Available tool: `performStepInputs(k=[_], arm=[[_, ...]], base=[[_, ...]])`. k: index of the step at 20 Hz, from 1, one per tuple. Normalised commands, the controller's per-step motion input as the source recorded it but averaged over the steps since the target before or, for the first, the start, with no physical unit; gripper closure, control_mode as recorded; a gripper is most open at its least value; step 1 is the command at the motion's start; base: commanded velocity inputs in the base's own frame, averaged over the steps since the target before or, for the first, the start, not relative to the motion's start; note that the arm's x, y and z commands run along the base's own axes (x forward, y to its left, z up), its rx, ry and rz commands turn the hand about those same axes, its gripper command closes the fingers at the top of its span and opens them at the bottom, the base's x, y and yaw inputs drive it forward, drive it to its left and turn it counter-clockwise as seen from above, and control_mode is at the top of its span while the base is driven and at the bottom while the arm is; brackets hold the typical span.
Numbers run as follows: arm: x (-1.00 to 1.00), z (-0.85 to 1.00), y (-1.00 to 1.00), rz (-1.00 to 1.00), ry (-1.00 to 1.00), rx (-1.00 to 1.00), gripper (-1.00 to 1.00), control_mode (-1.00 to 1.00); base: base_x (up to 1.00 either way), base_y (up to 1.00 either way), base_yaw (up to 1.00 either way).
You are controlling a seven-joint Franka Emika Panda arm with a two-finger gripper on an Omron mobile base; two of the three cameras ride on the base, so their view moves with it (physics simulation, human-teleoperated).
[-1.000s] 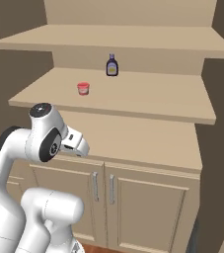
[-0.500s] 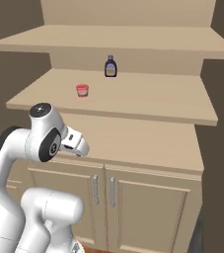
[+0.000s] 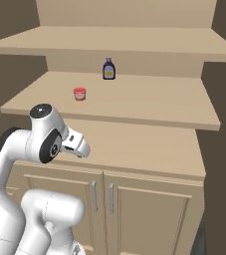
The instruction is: Pick the avocado and bread from the counter and place them on the plate. Then pick the jam from the cabinet and place it next to the plate. Lastly close the cabinet door.
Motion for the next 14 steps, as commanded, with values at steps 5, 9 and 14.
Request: performStepInputs(k=[5, 9, 14], arm=[[0.0, 0.0, 0.0, 0.0, 0.0, 0.0, -1.0, 1.0], [0.0, 0.0, 0.0, 0.0, 0.0, 0.0, -1.0, 1.0], [0.0, 0.0, 0.0, 0.0, 0.0, 0.0, -1.0, 1.0]], base=[[0.34, 0.17, -0.03], [0.34, 0.15, -0.02], [0.35, 0.17, 0.0]])
